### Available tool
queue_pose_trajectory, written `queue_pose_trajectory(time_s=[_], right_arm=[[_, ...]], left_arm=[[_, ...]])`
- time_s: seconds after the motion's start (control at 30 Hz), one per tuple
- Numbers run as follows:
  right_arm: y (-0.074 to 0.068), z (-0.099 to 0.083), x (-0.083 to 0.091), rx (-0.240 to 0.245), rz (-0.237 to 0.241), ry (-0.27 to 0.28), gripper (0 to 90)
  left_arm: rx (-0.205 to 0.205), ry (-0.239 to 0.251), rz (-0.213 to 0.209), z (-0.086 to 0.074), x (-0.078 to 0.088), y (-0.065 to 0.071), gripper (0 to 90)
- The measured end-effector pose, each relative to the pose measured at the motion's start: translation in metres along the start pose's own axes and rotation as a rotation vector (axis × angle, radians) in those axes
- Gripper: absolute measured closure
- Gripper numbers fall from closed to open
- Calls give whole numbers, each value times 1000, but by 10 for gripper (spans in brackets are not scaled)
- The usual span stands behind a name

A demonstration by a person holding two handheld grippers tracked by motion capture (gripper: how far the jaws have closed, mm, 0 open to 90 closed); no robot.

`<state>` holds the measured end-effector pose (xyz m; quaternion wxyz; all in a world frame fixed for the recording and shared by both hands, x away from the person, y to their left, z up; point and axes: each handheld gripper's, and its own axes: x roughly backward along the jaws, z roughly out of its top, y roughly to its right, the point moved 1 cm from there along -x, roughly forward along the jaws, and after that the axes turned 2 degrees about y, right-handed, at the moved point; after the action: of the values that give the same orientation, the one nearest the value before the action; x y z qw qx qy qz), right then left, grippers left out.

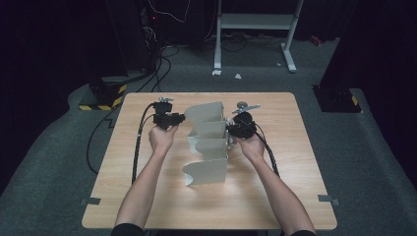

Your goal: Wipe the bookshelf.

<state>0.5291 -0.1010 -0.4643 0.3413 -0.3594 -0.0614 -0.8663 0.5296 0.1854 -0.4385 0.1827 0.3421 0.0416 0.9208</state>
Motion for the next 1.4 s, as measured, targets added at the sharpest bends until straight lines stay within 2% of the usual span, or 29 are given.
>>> queue_pose_trajectory(time_s=[0.2, 0.43, 0.53, 0.6, 0.67, 0.8, 1.03, 1.17, 1.23, 1.4], right_arm=[[7, -16, -26, -48, -5, -69, 852], [11, -18, -33, -85, 4, -69, 852], [11, -11, -25, -90, 17, -32, 853], [11, -3, -15, -98, 29, 11, 853], [11, 5, -6, -82, 24, 22, 853], [8, 21, 11, -63, 25, 85, 854], [2, 40, 30, -29, 23, 139, 853], [-2, 48, 37, -6, 21, 166, 853], [-4, 50, 39, 0, 23, 176, 853], [-2, 50, 40, -3, 28, 191, 853]], left_arm=[[13, 1, -12, -1, 1, -2, 614], [13, 6, -13, -3, 2, -3, 605], [14, 6, -14, -4, 2, -3, 602], [15, 8, -10, -4, 2, -3, 604], [19, 9, -11, -5, 2, -4, 603], [23, 5, -14, -6, 1, -4, 597], [22, -3, -17, -9, 0, -5, 576], [26, -25, -33, -21, -4, -7, 525], [-1, -41, -19, -30, -8, -5, 521], [-17, -83, -14, -51, -18, -2, 512]])
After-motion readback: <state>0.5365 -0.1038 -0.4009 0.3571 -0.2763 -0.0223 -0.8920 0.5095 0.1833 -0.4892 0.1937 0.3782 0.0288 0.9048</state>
